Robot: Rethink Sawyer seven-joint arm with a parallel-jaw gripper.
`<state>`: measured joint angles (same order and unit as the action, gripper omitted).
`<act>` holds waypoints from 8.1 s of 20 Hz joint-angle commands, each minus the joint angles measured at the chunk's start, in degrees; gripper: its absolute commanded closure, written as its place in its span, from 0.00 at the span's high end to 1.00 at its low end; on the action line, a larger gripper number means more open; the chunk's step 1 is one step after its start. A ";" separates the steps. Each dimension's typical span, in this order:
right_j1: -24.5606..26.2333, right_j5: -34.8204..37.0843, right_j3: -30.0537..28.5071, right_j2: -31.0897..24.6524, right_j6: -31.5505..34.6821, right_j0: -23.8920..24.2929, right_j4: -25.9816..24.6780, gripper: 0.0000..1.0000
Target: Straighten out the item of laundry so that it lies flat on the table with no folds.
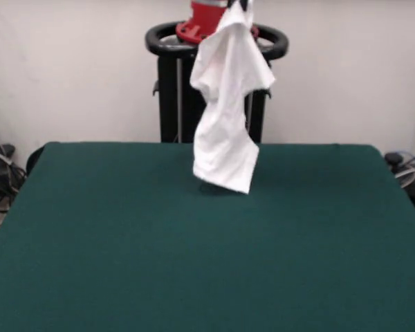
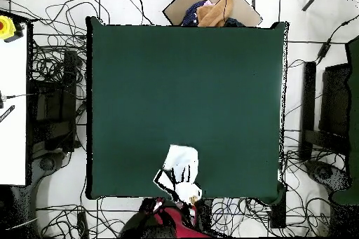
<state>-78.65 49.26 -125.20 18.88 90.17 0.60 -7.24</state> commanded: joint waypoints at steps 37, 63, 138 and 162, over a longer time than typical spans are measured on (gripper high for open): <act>8.34 -22.24 -12.44 -19.28 10.09 9.83 1.73 0.00; -0.86 6.36 -18.62 -10.42 14.81 -0.61 9.82 0.00; 41.98 -4.95 7.17 -14.40 12.76 1.02 10.41 0.00; 47.11 -12.97 19.39 -12.96 13.11 1.83 11.84 0.00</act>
<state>-31.85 36.75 -113.13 6.56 90.17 1.96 1.14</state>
